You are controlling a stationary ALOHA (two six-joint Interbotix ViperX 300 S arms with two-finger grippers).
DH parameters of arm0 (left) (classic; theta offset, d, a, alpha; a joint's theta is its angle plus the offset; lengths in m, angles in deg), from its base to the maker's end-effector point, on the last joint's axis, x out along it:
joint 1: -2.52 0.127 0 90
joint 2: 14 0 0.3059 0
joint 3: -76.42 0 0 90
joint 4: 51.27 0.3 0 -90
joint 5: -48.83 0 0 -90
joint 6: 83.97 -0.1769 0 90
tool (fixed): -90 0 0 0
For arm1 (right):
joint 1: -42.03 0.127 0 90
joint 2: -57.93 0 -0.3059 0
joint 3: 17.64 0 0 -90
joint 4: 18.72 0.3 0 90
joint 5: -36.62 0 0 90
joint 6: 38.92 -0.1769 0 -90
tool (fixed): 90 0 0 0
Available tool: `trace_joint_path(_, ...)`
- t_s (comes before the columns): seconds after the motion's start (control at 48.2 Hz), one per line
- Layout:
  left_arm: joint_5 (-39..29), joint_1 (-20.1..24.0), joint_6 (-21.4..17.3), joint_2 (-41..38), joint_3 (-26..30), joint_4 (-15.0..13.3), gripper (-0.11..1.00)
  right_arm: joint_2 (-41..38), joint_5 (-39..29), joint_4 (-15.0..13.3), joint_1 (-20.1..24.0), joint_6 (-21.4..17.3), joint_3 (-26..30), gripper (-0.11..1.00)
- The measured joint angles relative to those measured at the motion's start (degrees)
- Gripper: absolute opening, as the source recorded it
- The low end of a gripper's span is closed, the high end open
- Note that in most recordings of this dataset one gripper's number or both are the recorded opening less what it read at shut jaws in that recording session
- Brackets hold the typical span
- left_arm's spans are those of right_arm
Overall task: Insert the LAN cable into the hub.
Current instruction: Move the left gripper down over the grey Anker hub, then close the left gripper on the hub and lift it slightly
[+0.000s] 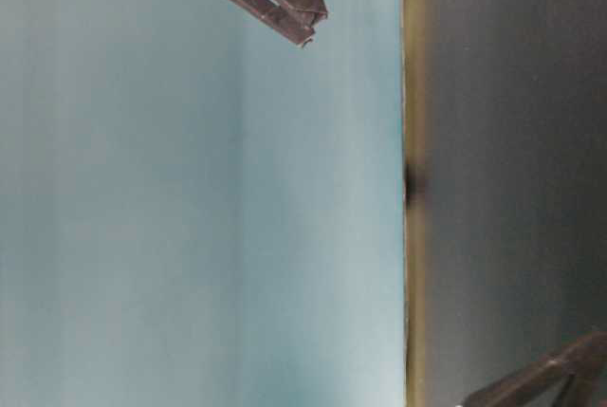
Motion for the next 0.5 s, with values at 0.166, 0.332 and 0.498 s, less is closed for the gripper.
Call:
trace_joint_path(0.166,-0.26,0.62,0.0,-0.7,0.09,0.0,0.75,-0.09,0.09,0.0,0.09,0.0,0.0,0.81)
trace_joint_path(0.332,-0.35,1.23,-0.18,-1.85,0.26,0.0,0.75,-0.09,0.0,0.0,0.18,0.0,0.0,0.81)
trace_joint_path(0.498,-0.35,1.41,-0.18,-3.08,0.7,0.0,0.75,-0.09,0.09,0.18,0.35,0.0,0.0,0.81)
